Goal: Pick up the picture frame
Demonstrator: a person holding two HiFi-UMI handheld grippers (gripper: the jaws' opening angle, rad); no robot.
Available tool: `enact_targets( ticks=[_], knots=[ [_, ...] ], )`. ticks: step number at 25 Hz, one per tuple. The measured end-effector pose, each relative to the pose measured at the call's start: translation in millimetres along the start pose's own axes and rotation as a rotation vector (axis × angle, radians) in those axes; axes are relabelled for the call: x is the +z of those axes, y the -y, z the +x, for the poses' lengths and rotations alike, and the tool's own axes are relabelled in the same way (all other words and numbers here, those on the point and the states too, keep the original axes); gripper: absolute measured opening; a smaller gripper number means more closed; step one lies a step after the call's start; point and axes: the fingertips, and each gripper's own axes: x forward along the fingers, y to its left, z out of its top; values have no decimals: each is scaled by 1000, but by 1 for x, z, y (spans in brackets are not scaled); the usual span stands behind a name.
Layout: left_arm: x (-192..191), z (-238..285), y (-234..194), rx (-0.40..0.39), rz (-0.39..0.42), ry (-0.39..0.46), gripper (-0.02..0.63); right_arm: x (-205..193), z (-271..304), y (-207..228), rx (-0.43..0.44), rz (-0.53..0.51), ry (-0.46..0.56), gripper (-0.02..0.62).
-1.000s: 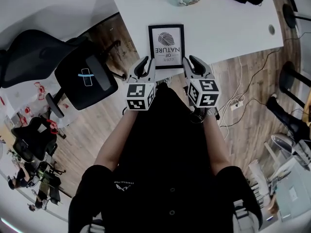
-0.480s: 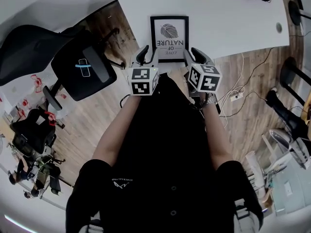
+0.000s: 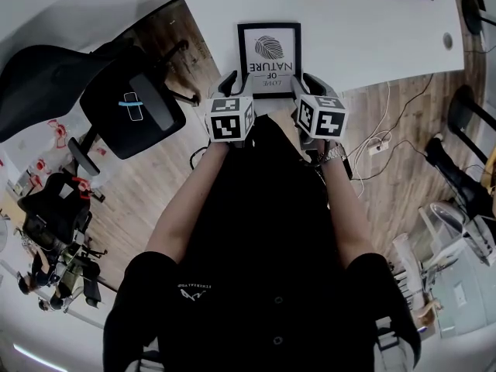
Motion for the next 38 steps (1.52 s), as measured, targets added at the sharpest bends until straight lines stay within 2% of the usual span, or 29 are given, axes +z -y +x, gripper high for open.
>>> enact_targets(
  ticks=[6, 18, 28, 38],
  knots=[
    [-4, 10, 2, -3, 2, -40, 110, -2, 7, 1, 0, -16, -19, 112],
    [-4, 9, 0, 40, -11, -54, 98, -3, 12, 2, -49, -62, -47, 78],
    [-13, -1, -4, 73, -22, -68, 77, -17, 6, -5, -43, -17, -56, 69],
    [-20, -16, 1, 63, -5, -42, 77, -28, -7, -12, -35, 0, -35, 69]
  ],
)
